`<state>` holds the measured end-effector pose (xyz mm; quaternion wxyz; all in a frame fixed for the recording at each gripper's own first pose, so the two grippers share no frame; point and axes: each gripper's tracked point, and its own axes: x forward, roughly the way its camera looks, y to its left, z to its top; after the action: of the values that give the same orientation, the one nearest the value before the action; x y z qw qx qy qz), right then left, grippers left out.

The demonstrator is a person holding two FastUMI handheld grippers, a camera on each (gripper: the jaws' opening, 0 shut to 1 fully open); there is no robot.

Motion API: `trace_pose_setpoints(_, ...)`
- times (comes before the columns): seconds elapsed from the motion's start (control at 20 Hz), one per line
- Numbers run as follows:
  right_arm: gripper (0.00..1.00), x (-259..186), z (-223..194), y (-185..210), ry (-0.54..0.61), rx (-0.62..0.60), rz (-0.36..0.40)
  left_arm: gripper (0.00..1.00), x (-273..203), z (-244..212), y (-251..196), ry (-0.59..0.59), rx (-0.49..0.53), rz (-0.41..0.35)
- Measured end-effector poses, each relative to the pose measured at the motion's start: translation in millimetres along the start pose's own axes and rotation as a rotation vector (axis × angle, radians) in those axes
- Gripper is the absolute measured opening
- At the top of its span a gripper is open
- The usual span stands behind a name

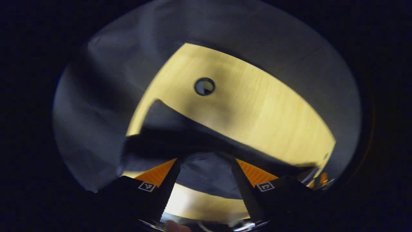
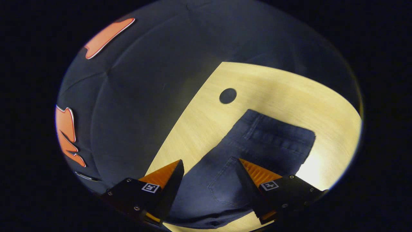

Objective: Grasp the waist and the cuffs of the jeans and fold them to make the two legs overlap; first hold the waist and fold one-third of the jeans toward the cuffs, then hold the cuffs and fold the remaining one-third in the same direction to finish folding.

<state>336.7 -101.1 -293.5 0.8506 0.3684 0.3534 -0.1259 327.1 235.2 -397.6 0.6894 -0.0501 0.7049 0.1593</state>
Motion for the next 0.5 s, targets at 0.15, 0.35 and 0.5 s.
trace_pose_setpoints(0.15,0.98,-26.5,3.9,-12.2,-0.007,-0.061,-0.003,0.99,-12.8,6.1,19.6,-0.088,-0.046,-0.079)
trace_pose_setpoints(0.35,0.98,-75.6,-2.0,-21.7,-0.046,-0.066,0.025,0.99,-18.0,-2.3,12.2,-0.256,-0.233,-0.338)
trace_pose_setpoints(0.5,0.98,-124.6,-14.0,-35.3,-0.101,-0.079,0.045,0.99,-43.0,-0.1,9.6,-0.433,-0.379,-0.532)
